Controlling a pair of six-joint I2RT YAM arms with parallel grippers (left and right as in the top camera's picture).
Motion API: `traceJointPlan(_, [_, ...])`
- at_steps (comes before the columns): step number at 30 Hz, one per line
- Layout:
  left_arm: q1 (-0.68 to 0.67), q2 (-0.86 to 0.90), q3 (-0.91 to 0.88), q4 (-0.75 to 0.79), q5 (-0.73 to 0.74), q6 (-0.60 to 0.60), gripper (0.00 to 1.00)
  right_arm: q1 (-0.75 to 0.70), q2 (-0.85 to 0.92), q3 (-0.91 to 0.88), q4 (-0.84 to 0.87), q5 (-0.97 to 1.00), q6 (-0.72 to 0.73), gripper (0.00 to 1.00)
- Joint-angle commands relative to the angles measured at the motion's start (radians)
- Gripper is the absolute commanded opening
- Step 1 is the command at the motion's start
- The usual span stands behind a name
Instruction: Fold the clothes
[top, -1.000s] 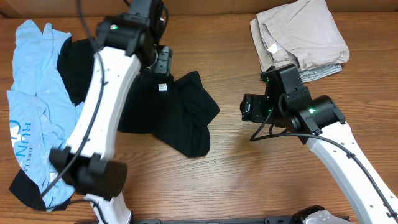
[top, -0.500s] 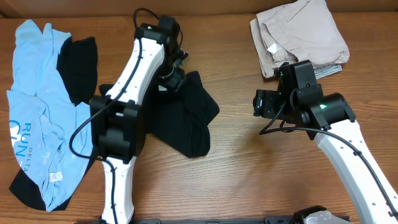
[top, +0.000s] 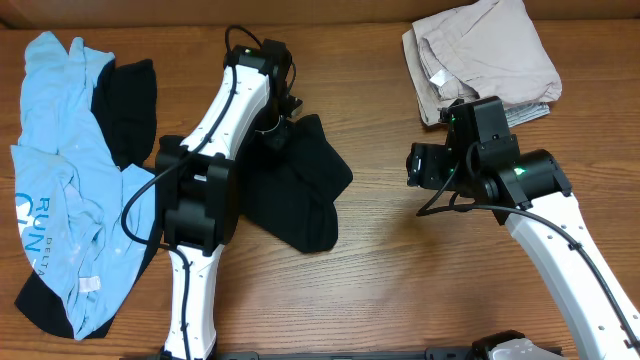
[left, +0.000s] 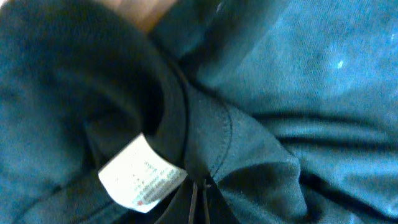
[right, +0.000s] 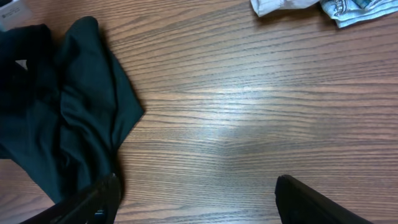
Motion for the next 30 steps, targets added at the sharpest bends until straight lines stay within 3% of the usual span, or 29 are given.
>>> traceJointPlan(1, [0.01,-0.005,0.171,-0.076,-0.018,-0.132,0.04,-0.003,0.0,0.014,0.016,-0.024,-0.003,0.83])
traceJointPlan(7, [0.009,-0.038,0.594,-0.293,-0.013,-0.32,0.04,-0.003,0.0,0.014,0.04,-0.124,-0.003,0.82])
traceJointPlan(12, [0.008,-0.145,0.821,-0.324,0.075,-0.346,0.04,-0.003,0.0,0.014,0.043,-0.153,0.0,0.81])
traceJointPlan(23, [0.008,-0.438,0.903,-0.282,0.084,-0.364,0.04,0.064,0.035,0.014,0.177,-0.245,0.021,0.74])
traceJointPlan(30, [0.008,-0.485,0.902,-0.277,0.015,-0.364,0.04,0.134,0.183,0.014,0.251,-0.245,0.108,0.73])
